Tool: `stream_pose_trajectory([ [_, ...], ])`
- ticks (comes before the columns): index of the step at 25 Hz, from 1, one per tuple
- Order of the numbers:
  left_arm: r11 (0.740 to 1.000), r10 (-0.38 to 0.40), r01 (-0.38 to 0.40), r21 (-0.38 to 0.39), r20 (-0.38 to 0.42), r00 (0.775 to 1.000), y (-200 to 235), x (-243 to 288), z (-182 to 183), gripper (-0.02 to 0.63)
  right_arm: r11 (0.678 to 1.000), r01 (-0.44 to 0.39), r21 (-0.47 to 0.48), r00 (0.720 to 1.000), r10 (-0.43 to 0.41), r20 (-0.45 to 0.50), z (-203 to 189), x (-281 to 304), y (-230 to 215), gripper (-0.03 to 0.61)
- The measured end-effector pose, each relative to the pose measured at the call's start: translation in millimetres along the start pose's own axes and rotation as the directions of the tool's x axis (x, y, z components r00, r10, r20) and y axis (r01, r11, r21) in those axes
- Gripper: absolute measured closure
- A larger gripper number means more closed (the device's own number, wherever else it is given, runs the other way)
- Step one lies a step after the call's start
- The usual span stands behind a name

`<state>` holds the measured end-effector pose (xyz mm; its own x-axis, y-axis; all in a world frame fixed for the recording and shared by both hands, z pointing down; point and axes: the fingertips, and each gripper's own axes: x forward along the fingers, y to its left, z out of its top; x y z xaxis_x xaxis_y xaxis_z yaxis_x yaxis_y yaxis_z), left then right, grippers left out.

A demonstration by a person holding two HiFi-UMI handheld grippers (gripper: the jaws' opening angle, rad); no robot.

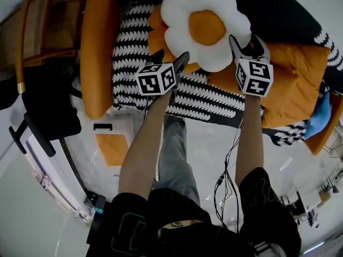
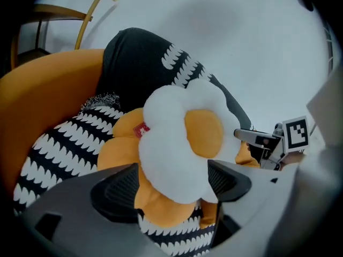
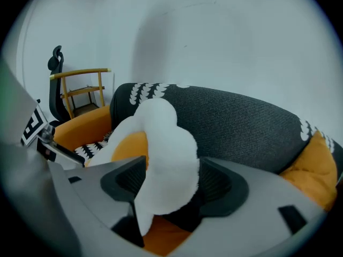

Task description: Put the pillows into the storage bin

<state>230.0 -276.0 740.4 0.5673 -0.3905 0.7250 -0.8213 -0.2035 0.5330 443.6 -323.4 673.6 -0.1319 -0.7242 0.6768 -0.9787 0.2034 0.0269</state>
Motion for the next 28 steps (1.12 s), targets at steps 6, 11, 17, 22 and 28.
stream_pose_trajectory([
  [6, 0.999, -0.022, 0.023, 0.029, -0.054, 0.998, 5, 40, -3, 0.228, 0.998, -0.047, 0.028, 0.991, 0.050, -0.128, -30, 32, 7, 0.239],
  [11, 0.999, -0.043, 0.043, -0.002, -0.099, 0.994, -2, 28, -2, 0.424, 0.995, -0.084, 0.059, 0.989, 0.091, -0.120, -19, 7, 23, 0.400],
  [17, 0.998, -0.056, 0.055, -0.013, -0.092, 0.994, -4, -45, -10, 0.479, 0.977, -0.159, 0.144, 0.967, 0.183, -0.178, -22, -34, 64, 0.448],
  [22, 0.999, 0.011, -0.011, -0.046, -0.005, 1.000, 14, -130, -11, 0.483, 0.952, -0.243, 0.185, 0.947, 0.274, -0.168, -7, -65, 125, 0.448],
  [28, 0.980, 0.141, -0.118, -0.162, 0.133, 0.981, 43, -236, -31, 0.488, 0.923, -0.368, 0.114, 0.903, 0.384, -0.192, 17, -97, 213, 0.448],
])
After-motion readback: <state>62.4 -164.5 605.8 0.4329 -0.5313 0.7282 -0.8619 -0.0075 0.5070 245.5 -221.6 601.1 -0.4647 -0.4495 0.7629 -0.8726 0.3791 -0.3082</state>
